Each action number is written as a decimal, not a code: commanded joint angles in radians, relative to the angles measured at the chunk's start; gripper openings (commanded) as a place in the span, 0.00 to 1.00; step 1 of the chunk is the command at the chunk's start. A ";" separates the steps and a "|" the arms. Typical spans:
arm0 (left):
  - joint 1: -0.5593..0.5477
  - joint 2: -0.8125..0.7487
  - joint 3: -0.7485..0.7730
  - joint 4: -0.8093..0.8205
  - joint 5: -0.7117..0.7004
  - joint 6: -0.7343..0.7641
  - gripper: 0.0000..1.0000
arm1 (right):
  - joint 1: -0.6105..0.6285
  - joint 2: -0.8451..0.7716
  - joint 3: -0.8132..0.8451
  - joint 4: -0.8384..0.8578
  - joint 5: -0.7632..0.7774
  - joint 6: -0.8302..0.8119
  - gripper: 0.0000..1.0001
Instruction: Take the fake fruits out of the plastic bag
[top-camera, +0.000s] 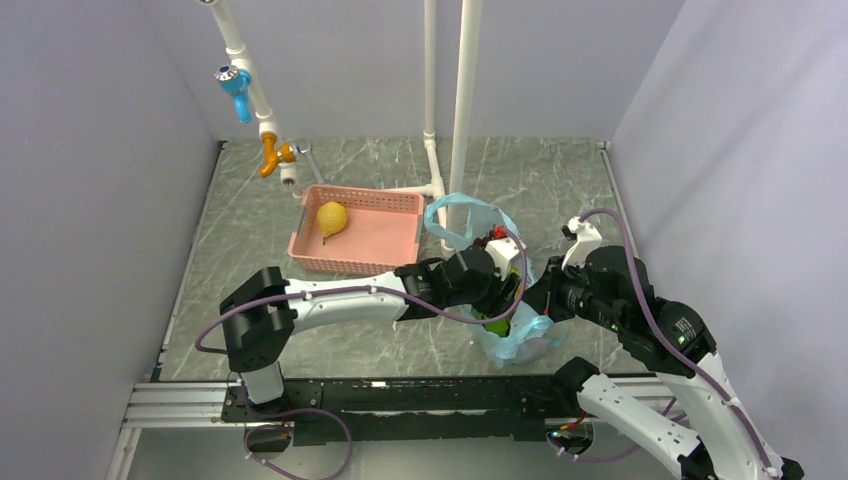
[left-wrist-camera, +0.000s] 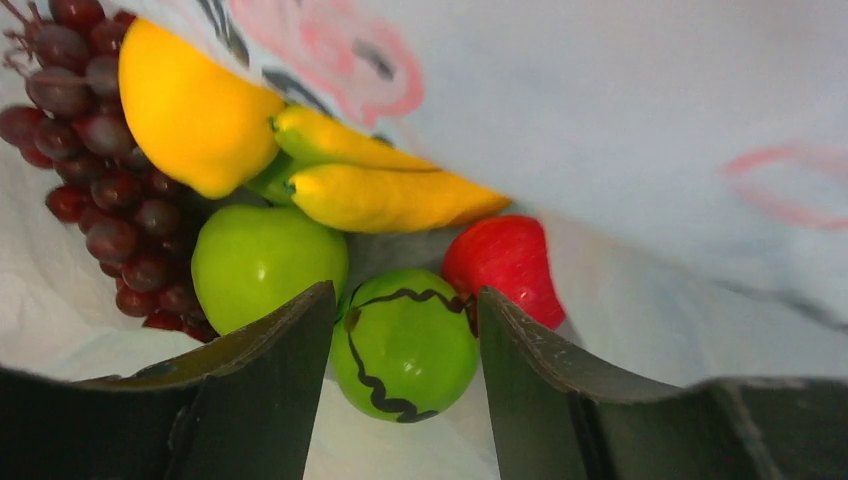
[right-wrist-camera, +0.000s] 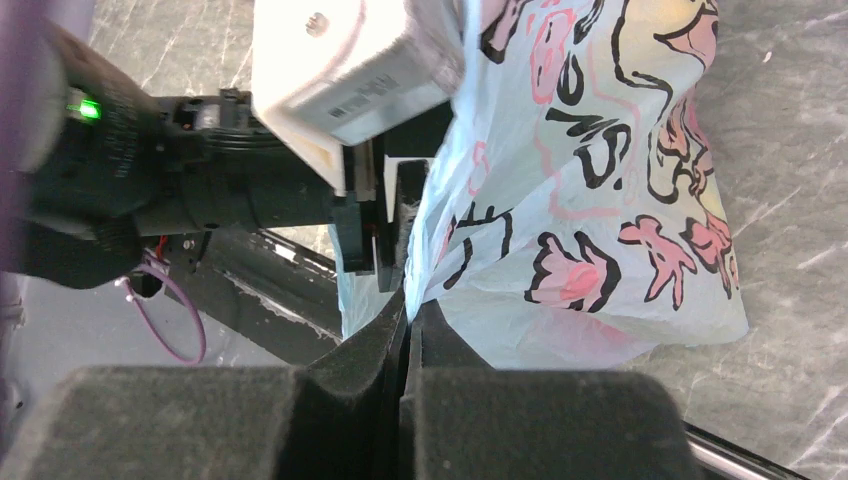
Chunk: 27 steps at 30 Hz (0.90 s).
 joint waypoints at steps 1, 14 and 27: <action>-0.004 0.008 -0.052 0.074 0.010 -0.025 0.63 | -0.001 0.001 0.011 0.041 0.011 -0.026 0.00; -0.004 0.105 -0.029 -0.096 -0.135 -0.050 0.99 | 0.000 0.000 0.003 0.070 -0.003 -0.040 0.00; -0.014 0.227 -0.003 -0.098 -0.163 -0.032 0.88 | -0.001 0.005 -0.013 0.079 -0.002 -0.045 0.00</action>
